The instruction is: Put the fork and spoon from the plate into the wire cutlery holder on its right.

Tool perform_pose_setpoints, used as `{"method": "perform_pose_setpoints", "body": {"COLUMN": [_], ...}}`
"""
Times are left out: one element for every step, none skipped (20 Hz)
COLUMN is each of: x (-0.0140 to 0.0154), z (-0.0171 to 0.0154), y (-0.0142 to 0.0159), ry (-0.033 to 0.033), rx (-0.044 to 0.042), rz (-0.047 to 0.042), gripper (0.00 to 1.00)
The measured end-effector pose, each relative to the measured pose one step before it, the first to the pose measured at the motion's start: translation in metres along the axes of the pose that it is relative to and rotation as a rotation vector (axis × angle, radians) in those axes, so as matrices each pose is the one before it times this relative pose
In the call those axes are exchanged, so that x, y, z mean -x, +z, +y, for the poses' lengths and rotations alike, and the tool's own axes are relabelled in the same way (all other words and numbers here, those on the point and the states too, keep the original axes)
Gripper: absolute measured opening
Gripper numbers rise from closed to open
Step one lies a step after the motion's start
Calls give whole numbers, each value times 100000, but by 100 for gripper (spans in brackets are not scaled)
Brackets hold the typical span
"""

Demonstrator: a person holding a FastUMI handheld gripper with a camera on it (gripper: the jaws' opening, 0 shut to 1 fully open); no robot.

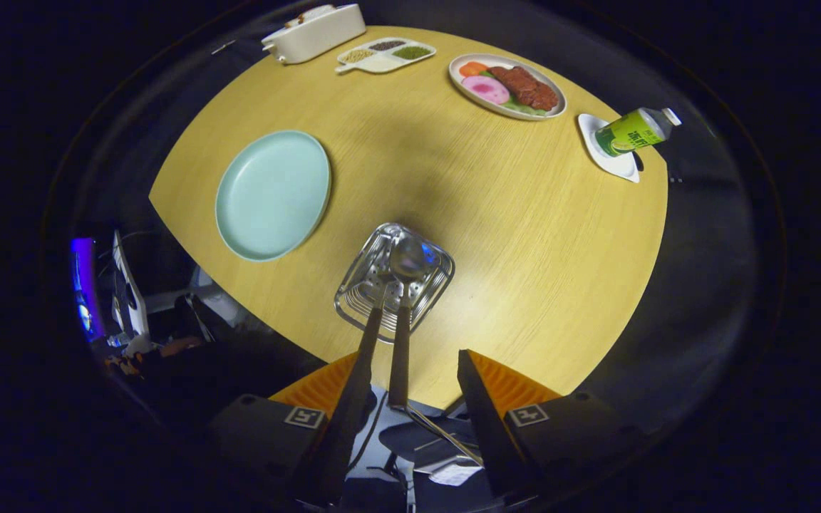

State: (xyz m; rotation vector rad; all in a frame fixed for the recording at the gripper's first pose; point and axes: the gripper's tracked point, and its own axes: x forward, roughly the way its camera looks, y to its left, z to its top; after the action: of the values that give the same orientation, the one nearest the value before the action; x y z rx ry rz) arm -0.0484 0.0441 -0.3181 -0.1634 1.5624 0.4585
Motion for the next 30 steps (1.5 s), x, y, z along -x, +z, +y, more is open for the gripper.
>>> {"method": "perform_pose_setpoints", "body": {"x": [697, 650, 662, 859, 1067, 1235, 1274, 753, 416, 432, 477, 546, 631, 1443, 725, 390, 200, 76, 146, 282, 220, 89, -6, 207, 43, 15, 117, -38, -56, 7], "z": [263, 186, 306, -458, 54, -78, -286, -325, -278, 3, -102, -137, -37, -1, -33, -175, -130, -138, -236, -51, -69, -161, 70, 304, 289, 278, 247, 152, 98, 33], "y": [310, 362, 447, 888, 695, 887, 1491, 1297, 1388, 629, 1021, 1000, 892, 1628, 1366, 973, 1028, 901, 876, 935, 891, 518, 467, 350, 141, 134, 77, 175, 140, -9], "ry": [134, -671, -236, -1605, -1381, -2500, -3070, -2503, -2153, -1190, -1409, -441, 89, 87, 157, -125, -547, -461, -509, -204, -457, -541, 160, 534, 1017, 955, 802, 803, 706, 770], "rx": [-2963, -2882, -2326, -2464, -1799, -1969, -2626, -2351, -2677, -1613, -1754, -1634, -1343, -907, -212, 466, 819, 1032, 896, 948, 1517, 1388, 1378, 1026, 701, 197, -87, 81, 370, -46], "rz": [-6736, -7253, -8173, -8745, -8658, -8618, -10511, -8172, -8523, -5736, -5481, -4881, -4795, -5549, -6155, -5515, -5255, -4553, -4292, -4046, -3875, -2402, -2384, -1557, -1164, -814, -419, -404, -315, -27], "gripper": [82, 87, 95, 99, 100, 100, 100, 100, 99, 99, 99, 99, 99, 99, 99, 99, 99, 99, 99, 99, 99, 99, 99, 99, 99, 99, 98, 98, 99, 98]}}
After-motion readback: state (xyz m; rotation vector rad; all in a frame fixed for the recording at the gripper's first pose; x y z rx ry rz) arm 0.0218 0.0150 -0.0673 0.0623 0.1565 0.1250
